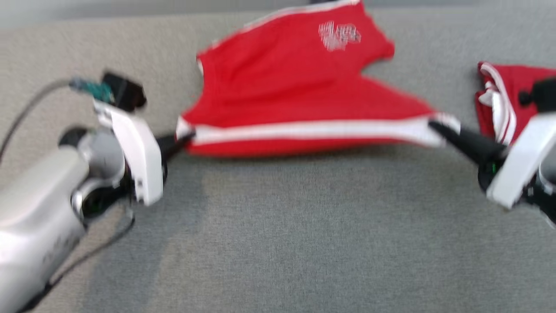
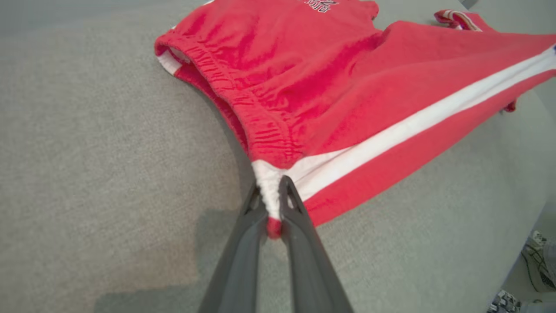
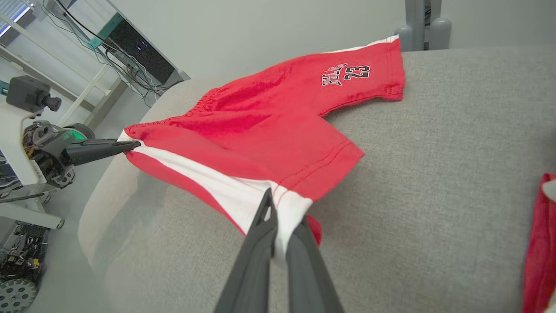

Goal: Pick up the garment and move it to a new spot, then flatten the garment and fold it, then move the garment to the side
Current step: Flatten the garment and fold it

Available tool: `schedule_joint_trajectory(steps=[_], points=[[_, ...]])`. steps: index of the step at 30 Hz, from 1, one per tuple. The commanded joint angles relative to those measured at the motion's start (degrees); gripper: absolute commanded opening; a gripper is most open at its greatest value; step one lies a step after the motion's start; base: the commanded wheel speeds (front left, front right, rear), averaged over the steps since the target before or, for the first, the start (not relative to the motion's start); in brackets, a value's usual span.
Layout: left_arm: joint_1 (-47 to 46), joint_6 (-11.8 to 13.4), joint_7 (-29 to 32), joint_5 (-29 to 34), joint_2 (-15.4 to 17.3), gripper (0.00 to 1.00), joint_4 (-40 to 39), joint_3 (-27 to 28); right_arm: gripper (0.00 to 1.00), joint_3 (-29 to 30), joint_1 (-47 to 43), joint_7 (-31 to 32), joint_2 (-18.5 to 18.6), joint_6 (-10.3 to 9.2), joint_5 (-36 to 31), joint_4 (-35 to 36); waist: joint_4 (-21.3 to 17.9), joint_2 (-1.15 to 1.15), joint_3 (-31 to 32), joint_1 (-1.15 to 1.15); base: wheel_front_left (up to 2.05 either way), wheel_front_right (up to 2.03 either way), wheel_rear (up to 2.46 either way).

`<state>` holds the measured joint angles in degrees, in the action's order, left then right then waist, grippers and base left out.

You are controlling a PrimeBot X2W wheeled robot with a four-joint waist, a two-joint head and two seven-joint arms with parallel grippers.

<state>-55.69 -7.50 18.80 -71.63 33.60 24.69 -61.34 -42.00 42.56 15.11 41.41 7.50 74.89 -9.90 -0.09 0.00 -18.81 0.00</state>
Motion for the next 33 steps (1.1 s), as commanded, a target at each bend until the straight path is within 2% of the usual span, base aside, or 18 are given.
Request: schedule_joint_trajectory(steps=[1, 6, 7, 14, 18, 22, 25, 30, 33], points=[[3.50, 0.12, 1.26, -1.60, 2.23, 0.00, -2.66, -0.77, 0.00, 0.16, -4.34, 0.61, 1.99, 0.01, 1.13, 1.33, 0.40, 0.00, 5.27, 0.00, 0.00, 0.00, 0.00], [11.03, 2.35, 5.23, -4.56, 6.37, 0.00, -12.31, -3.72, 0.00, 0.96, -15.21, 1.97, 5.83, 0.01, 3.35, 5.50, 0.64, 0.00, 10.42, 0.00, 0.00, 0.00, 0.00], [11.03, 2.35, 5.23, -4.56, 6.37, 0.00, -12.31, -3.72, 0.00, 0.96, -15.21, 1.97, 5.83, 0.01, 3.35, 5.50, 0.64, 0.00, 10.42, 0.00, 0.00, 0.00, 0.00], [17.56, 7.14, 12.53, -9.32, 14.03, 0.00, -27.73, -6.96, 0.00, 4.34, -28.03, 4.61, 12.08, 0.00, 4.79, 11.58, 0.90, 0.00, 13.36, 0.00, 0.00, 0.00, 0.00], [18.77, 9.44, 14.03, -11.26, 16.51, 0.00, -32.57, -6.88, 0.00, 7.17, -31.99, 5.98, 13.54, 0.00, 4.70, 14.57, 1.00, 0.00, 13.73, 0.00, 0.00, 0.00, 0.00], [18.34, 10.85, 15.08, -12.47, 17.36, 0.00, -34.20, -6.35, 0.00, 10.60, -33.08, 7.95, 13.16, 0.00, 3.68, 16.32, 1.34, 0.00, 12.90, 0.00, 0.00, 0.00, 0.00], [15.50, 10.90, 17.36, -13.21, 16.94, 0.00, -33.67, -5.65, 0.00, 13.34, -30.98, 10.91, 12.22, -0.01, 2.80, 16.03, 2.11, 0.00, 10.89, 0.00, 0.00, 0.00, 0.00], [9.44, 9.19, 26.24, -19.88, 13.96, 0.00, -30.86, -3.93, 0.00, 17.06, -24.60, 19.37, 9.49, 0.00, 1.90, 13.30, 4.14, 0.00, 5.59, 0.00, 0.00, 0.00, 0.00], [4.33, 9.23, 32.03, -22.50, 12.19, 0.00, -27.91, -2.86, 0.00, 18.85, -18.54, 25.07, 6.88, 0.00, 1.16, 11.11, 5.13, 0.00, 2.24, 0.00, 0.00, 0.00, 0.00]])
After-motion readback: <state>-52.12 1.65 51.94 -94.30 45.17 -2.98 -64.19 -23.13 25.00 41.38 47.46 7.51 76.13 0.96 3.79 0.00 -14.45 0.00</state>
